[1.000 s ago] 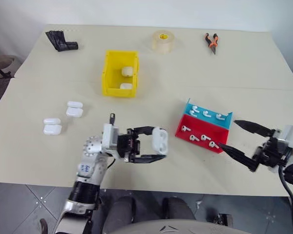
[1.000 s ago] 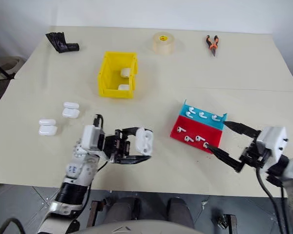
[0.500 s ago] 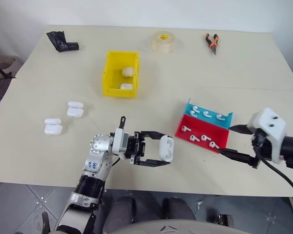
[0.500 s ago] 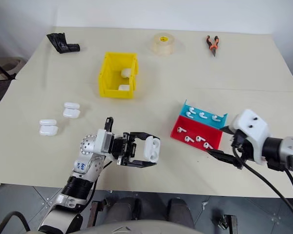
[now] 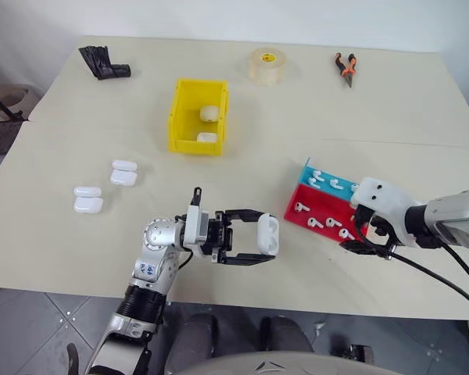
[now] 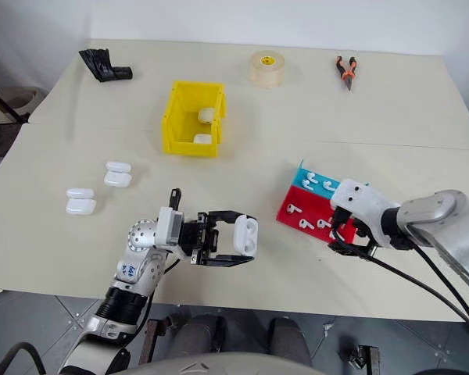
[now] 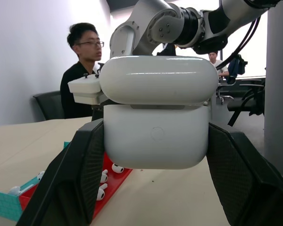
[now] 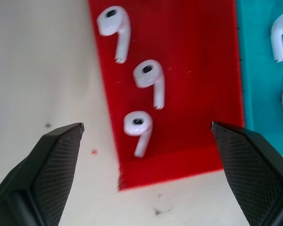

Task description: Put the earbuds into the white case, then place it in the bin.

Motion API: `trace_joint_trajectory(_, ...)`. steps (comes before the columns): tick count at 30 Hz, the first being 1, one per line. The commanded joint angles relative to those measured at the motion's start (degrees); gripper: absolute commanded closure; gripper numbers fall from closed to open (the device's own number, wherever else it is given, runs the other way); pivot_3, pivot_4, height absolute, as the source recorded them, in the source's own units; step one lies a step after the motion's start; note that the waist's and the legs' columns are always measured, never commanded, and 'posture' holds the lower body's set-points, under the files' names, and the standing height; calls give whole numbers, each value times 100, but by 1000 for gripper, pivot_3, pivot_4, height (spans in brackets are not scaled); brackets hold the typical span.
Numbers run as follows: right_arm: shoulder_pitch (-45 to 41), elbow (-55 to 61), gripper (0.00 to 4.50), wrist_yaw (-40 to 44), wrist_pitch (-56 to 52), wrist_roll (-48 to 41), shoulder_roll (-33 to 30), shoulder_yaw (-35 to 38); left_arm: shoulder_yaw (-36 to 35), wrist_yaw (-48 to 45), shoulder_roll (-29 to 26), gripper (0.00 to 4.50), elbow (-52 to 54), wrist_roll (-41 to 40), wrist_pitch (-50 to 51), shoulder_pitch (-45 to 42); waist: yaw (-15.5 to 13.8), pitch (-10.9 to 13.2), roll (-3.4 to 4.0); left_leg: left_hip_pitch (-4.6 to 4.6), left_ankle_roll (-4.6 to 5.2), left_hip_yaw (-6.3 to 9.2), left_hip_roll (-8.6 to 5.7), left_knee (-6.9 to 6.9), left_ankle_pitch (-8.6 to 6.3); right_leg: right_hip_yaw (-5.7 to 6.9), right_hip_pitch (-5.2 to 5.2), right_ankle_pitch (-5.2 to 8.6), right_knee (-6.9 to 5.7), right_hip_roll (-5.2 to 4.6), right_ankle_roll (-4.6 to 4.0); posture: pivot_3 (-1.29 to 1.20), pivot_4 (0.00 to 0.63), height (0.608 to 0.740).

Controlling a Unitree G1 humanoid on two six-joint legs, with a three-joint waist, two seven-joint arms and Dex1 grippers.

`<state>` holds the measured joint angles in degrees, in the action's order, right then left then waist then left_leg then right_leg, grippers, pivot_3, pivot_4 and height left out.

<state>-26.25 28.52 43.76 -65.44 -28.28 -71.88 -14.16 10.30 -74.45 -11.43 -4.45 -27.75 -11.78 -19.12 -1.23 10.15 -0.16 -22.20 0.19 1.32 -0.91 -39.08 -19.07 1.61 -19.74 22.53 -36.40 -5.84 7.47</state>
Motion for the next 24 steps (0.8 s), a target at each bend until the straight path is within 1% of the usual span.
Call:
trace_joint_trajectory(1, -201, -111, 0, 117, -12, 334, 7, -223, 81, 25, 3, 1675, 338, -87, 71, 81, -7, 0, 0, 0, 0, 0, 0, 0, 0, 0, 0, 0, -3, 0, 0, 0, 150, 740)
trace_joint_trajectory(5, -268, -210, 0, 217, -7, 496, 59, -339, 82, 20, 15, 1675, 359, -95, 136, 74, -5, 0, 0, -2, 0, 2, -4, 0, 0, 4, 1, 0, -4, -6, 0, 0, 150, 740)
trace_joint_trajectory(6, -260, -219, 377, 239, 4, 537, 75, -359, 81, 17, 18, 1675, 360, -99, 148, 69, -2, 0, 0, -2, 0, 3, -4, 0, 0, 6, 1, 0, -4, -5, 0, 0, 150, 740)
trace_joint_trajectory(7, -255, -230, 592, 250, 11, 574, 106, -360, 81, 16, 21, 1675, 363, -104, 164, 65, -1, 0, 0, -2, 0, 3, -4, 0, 0, 7, 1, 0, -5, -5, 0, 0, 150, 740)
trace_joint_trajectory(9, -242, -233, 1213, 276, 9, 618, 170, -346, 78, 14, 24, 1675, 372, -113, 192, 59, 0, 0, 0, -2, 0, 4, -4, 0, 0, 9, 1, 0, -6, -5, 0, 0, 150, 740)
trace_joint_trajectory(10, -241, -230, 1606, 280, 2, 633, 202, -342, 76, 11, 23, 1675, 377, -117, 208, 57, 0, 0, 0, -2, 0, 4, -4, 0, 0, 11, 1, 0, -6, -5, 0, 0, 150, 740)
trace_joint_trajectory(11, -236, -223, 1881, 293, 1, 650, 227, -343, 75, 8, 23, 1675, 376, -117, 215, 54, 1, 0, 0, -2, 0, 4, -4, 0, 0, 11, 2, 0, -7, -5, 0, 0, 150, 740)
trace_joint_trajectory(24, -213, -181, 1881, 488, 51, 933, 293, -460, 21, 2, 28, 1675, 351, -137, 264, -18, -1, 0, 0, -2, 0, 8, -5, 0, 0, 18, 3, 0, -9, -6, 0, 0, 150, 740)
